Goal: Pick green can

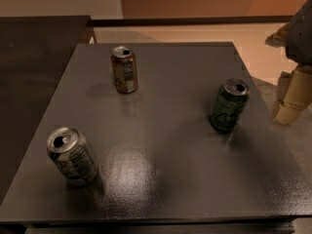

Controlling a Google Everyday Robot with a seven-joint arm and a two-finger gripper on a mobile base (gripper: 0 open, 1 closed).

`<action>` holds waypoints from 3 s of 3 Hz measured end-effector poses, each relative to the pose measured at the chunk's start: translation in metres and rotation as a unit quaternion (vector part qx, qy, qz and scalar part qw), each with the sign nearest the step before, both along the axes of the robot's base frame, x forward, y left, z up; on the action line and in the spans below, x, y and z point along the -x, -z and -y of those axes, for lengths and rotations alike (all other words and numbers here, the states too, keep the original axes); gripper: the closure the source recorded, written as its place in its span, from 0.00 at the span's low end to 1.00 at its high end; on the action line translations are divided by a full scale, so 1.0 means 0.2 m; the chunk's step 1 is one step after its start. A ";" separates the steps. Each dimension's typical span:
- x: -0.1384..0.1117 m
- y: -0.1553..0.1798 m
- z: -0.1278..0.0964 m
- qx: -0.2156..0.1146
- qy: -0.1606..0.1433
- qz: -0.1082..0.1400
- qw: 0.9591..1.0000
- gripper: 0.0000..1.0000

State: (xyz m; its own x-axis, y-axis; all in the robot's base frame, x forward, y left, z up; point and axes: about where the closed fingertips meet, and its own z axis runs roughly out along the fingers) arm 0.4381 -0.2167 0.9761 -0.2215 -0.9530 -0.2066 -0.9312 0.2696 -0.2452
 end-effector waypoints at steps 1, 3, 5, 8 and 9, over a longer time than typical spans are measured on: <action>0.00 0.00 0.00 0.000 0.000 0.000 1.000 0.00; -0.09 0.14 0.00 -0.035 0.011 0.000 0.999 0.00; -0.23 0.38 -0.05 -0.123 0.026 -0.009 0.992 0.00; -0.27 0.42 -0.10 -0.230 0.030 -0.053 0.971 0.40; -0.26 0.39 -0.13 -0.252 0.020 -0.056 0.966 0.62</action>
Offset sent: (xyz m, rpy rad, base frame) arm 0.0155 -0.0021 -0.0184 0.0483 0.0363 -0.0426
